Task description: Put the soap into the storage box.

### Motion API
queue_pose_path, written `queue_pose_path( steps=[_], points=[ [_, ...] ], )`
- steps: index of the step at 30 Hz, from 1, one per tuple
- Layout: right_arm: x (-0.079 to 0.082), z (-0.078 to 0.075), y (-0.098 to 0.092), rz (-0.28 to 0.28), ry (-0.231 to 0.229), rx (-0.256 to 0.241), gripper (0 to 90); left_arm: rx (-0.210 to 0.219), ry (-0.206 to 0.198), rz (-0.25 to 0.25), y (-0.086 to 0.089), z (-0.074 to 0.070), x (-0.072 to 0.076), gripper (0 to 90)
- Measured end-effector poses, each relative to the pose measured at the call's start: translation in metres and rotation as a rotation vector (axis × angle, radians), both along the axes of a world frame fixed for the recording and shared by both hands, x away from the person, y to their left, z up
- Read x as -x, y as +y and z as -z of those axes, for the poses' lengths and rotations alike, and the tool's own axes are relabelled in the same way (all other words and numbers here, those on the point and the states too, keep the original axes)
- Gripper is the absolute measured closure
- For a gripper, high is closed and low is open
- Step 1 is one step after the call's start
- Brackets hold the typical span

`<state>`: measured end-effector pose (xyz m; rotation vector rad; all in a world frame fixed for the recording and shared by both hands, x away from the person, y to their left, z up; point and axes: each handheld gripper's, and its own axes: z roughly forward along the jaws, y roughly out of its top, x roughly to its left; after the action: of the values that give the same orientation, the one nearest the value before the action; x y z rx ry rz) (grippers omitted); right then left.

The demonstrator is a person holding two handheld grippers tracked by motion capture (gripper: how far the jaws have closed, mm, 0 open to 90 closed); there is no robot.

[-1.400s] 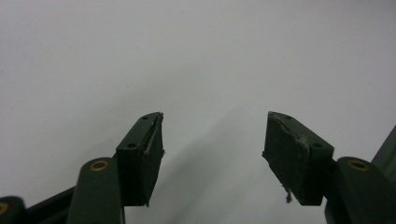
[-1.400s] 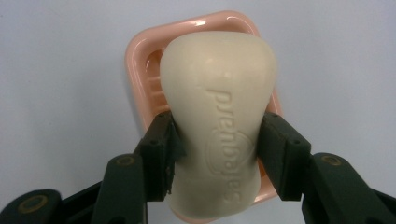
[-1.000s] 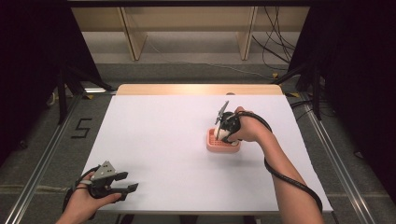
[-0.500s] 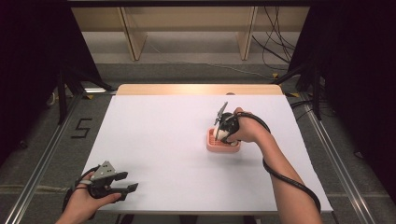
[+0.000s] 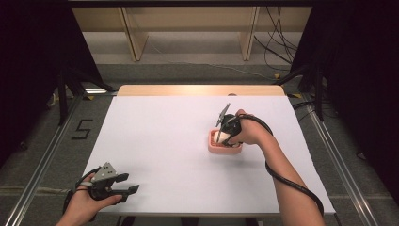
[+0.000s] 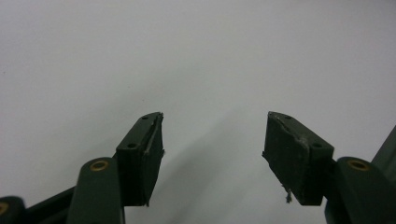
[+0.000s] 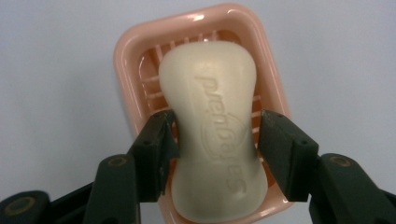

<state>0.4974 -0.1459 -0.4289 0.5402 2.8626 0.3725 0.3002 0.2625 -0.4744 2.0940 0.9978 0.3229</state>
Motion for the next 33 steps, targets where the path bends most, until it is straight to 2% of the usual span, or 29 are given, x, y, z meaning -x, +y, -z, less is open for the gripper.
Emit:
queue_pose_path(
  steps=[3,4,5,6,9,14,16,20,21,25,26,27,29,30,32,33],
  points=[
    [0.002,-0.004,-0.003,0.007,0.006,-0.023,42.1,0.002,0.004,0.005,0.0,0.0,0.0,37.0],
    [0.004,-0.005,-0.004,0.014,-0.01,-0.027,40.9,0.004,0.006,0.007,0.0,0.0,0.0,37.0],
    [0.005,-0.006,-0.005,0.013,-0.003,-0.029,40.3,0.004,0.006,0.006,0.0,0.0,0.0,37.0],
    [0.005,-0.006,-0.006,-0.006,-0.021,-0.045,39.2,-0.009,-0.005,0.018,0.001,-0.001,0.0,37.0],
    [0.014,-0.008,-0.011,0.057,-0.039,-0.094,38.1,-0.013,-0.009,0.01,0.0,-0.001,0.0,37.0],
    [0.027,-0.005,-0.024,0.079,-0.069,-0.134,37.2,-0.013,-0.002,0.02,0.0,0.0,0.0,37.0],
    [0.033,-0.003,-0.031,0.111,-0.082,-0.149,37.3,-0.001,-0.005,0.012,-0.001,0.001,0.0,36.9],
    [0.043,0.0,-0.044,0.135,-0.11,-0.187,36.7,-0.004,-0.003,0.011,-0.001,0.001,0.0,37.0],
    [0.047,0.001,-0.046,0.143,-0.105,-0.197,36.7,-0.006,-0.003,0.011,-0.001,0.001,0.0,37.0],
    [0.057,0.005,-0.06,0.163,-0.142,-0.221,36.7,-0.019,-0.003,0.009,-0.001,0.001,0.0,36.9],
    [0.06,0.006,-0.062,0.172,-0.14,-0.246,36.6,-0.022,-0.005,0.006,-0.001,0.002,0.0,37.0],
    [0.062,0.007,-0.065,0.178,-0.159,-0.26,36.6,-0.017,0.0,0.006,-0.001,0.002,0.0,37.0],
    [0.07,0.009,-0.069,0.227,-0.147,-0.288,36.9,-0.02,0.001,0.006,-0.001,0.002,0.0,36.9],
    [0.072,0.011,-0.072,0.224,-0.161,-0.295,37.2,-0.021,0.007,0.019,-0.001,0.001,0.0,36.9],
    [0.078,0.012,-0.077,0.234,-0.157,-0.314,38.0,-0.02,0.005,0.013,-0.001,0.001,0.0,37.0],
    [0.081,0.015,-0.079,0.255,-0.167,-0.341,38.0,-0.021,0.004,0.01,-0.001,0.002,0.0,37.0]
  ],
)
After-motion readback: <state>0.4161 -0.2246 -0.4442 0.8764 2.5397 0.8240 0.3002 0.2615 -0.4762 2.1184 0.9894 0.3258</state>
